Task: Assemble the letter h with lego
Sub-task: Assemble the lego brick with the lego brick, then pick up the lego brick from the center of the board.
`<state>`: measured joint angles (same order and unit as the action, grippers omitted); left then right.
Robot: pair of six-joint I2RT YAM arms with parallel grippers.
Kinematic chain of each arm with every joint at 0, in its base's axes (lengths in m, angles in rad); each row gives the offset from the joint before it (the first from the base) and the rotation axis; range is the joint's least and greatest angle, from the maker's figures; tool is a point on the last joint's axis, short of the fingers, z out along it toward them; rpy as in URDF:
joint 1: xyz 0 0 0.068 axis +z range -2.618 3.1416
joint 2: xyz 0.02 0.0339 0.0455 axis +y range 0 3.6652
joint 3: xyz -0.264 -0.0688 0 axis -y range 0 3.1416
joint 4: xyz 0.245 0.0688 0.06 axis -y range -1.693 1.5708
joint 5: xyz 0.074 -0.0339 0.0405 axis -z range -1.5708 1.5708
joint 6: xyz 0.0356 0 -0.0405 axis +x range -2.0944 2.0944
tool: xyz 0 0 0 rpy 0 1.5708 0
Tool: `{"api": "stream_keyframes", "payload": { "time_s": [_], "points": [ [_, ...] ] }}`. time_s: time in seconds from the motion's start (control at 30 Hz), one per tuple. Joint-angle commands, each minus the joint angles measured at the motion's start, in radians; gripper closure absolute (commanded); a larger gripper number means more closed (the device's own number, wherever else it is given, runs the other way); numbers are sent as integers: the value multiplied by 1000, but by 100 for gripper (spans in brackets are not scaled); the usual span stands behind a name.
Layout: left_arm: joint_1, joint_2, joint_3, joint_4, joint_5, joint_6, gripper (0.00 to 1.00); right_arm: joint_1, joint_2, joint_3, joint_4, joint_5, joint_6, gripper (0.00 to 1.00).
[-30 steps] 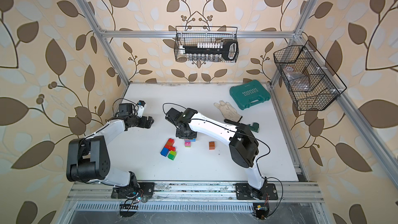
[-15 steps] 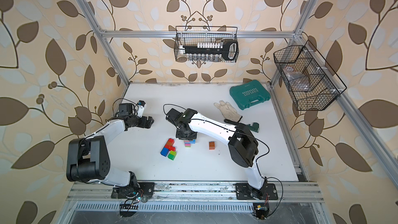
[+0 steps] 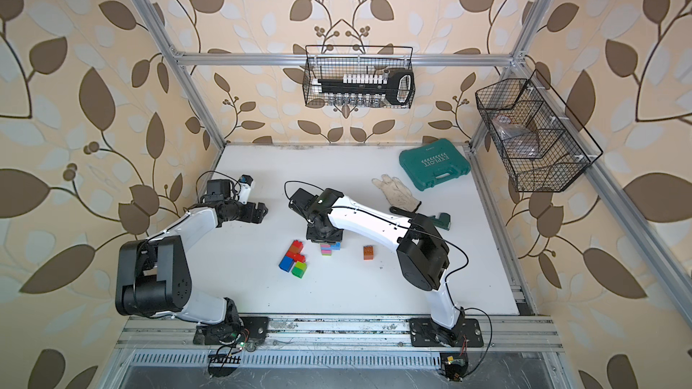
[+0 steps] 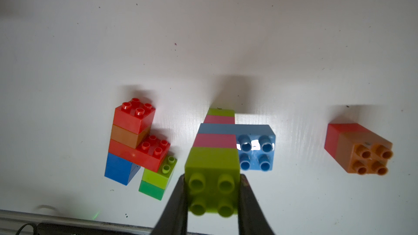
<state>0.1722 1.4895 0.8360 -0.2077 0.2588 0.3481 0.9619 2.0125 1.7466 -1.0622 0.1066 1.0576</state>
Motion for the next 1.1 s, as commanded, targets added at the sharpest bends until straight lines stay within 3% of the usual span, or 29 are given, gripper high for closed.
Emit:
{"api": "stream_keyframes", "payload": {
  "time_s": [0.0, 0.63, 0.87, 1.07],
  "points": [
    [13, -7, 25, -10, 26, 5, 2, 1, 38, -40, -41, -2, 5, 92],
    [16, -3, 22, -5, 21, 4, 2, 56, 225, -91, 3, -14, 63, 99],
    [19, 1, 25, -12, 24, 3, 3, 44, 149, -65, -9, 4, 34, 99],
    [21, -2, 23, -7, 34, -1, 2, 6, 36, 79, -135, 79, -24, 98]
  ]
}}
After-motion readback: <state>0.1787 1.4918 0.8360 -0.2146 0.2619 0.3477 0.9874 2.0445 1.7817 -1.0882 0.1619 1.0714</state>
